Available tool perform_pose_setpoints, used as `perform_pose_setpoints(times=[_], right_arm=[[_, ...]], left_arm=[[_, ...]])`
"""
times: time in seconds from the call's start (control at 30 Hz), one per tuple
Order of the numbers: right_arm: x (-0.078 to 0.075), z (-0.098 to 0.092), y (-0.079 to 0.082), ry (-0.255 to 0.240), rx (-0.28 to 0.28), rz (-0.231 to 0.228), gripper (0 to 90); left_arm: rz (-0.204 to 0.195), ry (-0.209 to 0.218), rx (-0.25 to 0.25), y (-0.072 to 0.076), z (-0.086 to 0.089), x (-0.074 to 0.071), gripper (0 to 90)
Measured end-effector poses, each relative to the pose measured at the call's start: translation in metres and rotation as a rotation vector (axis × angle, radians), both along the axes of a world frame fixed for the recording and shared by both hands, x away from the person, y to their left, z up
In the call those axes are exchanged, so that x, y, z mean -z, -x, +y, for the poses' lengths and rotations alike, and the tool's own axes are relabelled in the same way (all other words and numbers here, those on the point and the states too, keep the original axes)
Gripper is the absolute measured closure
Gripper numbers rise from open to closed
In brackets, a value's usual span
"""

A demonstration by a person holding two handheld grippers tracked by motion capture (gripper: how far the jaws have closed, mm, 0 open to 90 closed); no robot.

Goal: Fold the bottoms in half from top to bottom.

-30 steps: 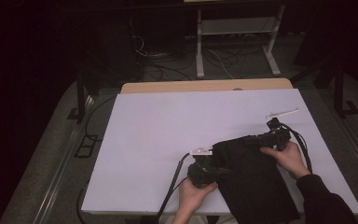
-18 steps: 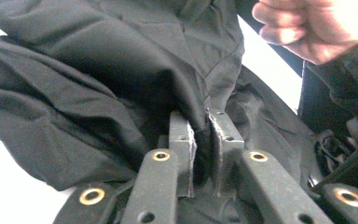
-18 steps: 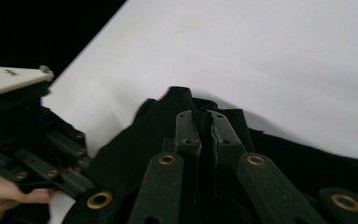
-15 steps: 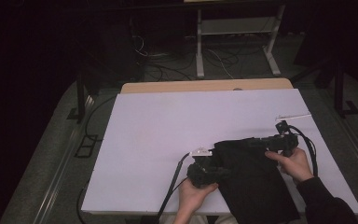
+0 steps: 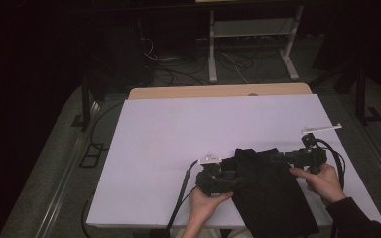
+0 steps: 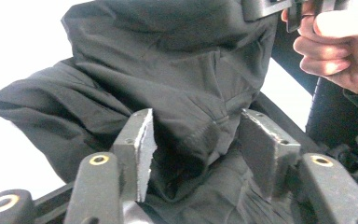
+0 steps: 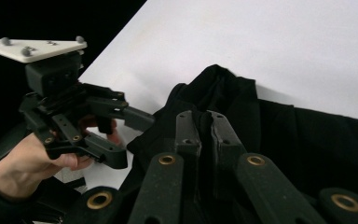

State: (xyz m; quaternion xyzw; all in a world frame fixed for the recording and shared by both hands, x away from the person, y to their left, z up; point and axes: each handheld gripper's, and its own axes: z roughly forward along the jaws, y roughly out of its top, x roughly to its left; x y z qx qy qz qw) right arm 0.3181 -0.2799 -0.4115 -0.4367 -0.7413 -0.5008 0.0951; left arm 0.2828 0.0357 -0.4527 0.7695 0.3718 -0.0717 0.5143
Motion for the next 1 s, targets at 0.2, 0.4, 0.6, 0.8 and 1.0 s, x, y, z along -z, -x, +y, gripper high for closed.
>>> perform_pose_setpoints(times=[0.2, 0.4, 0.6, 0.8, 1.0], right_arm=[[-0.003, -0.005, 0.011, -0.007, 0.009, -0.011, 82.9], [-0.003, -0.012, 0.023, -0.03, 0.019, -0.015, 82.9], [0.002, -0.018, 0.036, -0.052, 0.001, -0.015, 82.9], [0.006, -0.021, 0.046, -0.028, 0.005, -0.016, 82.9], [0.01, -0.023, 0.055, -0.019, -0.021, -0.003, 82.7]], left_arm=[[0.007, 0.009, 0.014, -0.004, 0.002, -0.001, 38.0], [0.001, 0.034, 0.003, -0.01, 0.007, -0.007, 33.4], [-0.04, 0.059, -0.037, -0.015, 0.01, -0.014, 32.5], [-0.061, 0.07, -0.062, -0.021, 0.015, -0.017, 27.8], [-0.102, 0.064, -0.081, -0.024, 0.015, -0.017, 20.7]])
